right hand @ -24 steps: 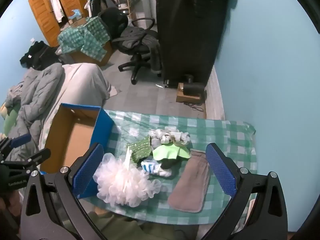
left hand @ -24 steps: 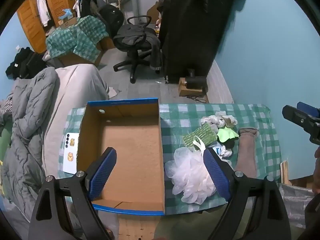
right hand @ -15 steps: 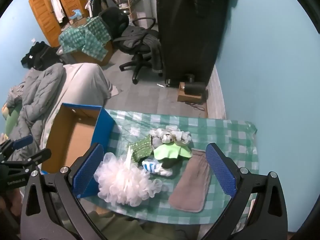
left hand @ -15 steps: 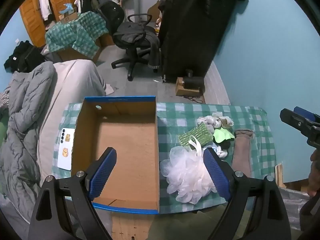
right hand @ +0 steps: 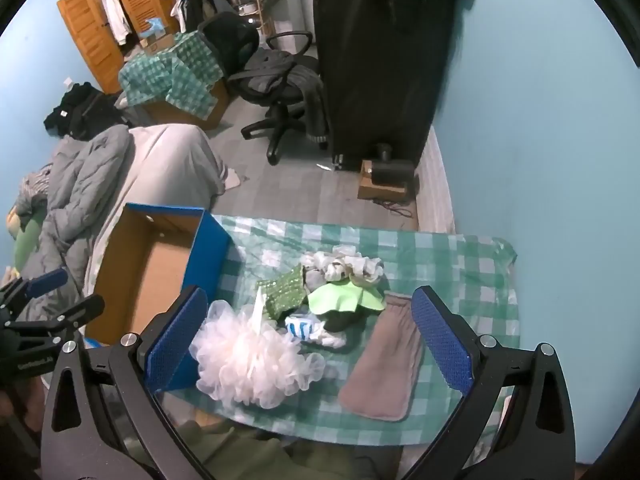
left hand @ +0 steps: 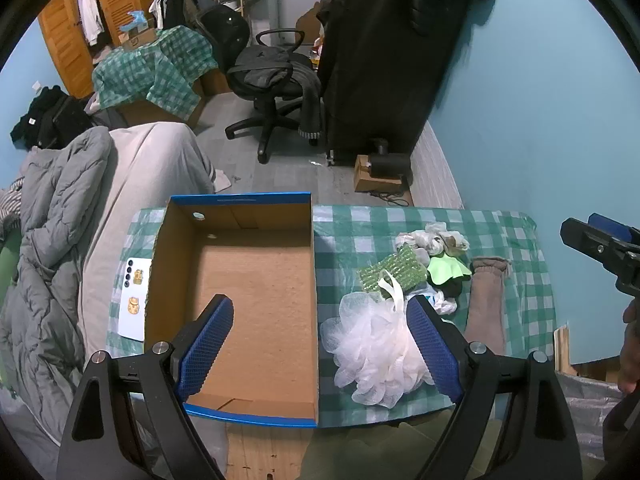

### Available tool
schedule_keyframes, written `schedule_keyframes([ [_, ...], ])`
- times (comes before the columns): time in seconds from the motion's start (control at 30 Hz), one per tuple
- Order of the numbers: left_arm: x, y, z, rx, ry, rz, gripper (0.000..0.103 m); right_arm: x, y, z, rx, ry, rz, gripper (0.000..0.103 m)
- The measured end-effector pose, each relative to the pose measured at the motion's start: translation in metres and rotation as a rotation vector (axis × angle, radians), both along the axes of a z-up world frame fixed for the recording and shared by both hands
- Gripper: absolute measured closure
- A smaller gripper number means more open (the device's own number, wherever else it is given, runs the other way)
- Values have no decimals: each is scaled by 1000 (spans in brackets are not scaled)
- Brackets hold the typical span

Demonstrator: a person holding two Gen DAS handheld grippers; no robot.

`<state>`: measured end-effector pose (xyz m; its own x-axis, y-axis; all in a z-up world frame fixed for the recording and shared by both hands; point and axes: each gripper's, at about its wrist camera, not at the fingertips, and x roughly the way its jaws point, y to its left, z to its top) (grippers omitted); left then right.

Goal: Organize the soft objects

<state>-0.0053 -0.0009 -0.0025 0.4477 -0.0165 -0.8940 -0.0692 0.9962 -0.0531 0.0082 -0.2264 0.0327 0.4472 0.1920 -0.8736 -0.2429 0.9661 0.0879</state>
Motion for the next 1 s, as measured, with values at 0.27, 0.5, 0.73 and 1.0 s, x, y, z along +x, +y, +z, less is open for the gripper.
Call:
schedule_keyframes([
  [0.27,-2,-5,1,0,5,-6,14,-1,0,0,2,2,0,2],
  [0.5,-2,-8,3,1,9,-8,14,-1,0,0,5,5,-1,2],
  [0.73,-3,-11,3,3,9,-13,14,-1,0,0,5,8,0,2],
  [1.0,-3,-13,1,2,11,-16,14,-1,-1,0,7,10,-2,2],
])
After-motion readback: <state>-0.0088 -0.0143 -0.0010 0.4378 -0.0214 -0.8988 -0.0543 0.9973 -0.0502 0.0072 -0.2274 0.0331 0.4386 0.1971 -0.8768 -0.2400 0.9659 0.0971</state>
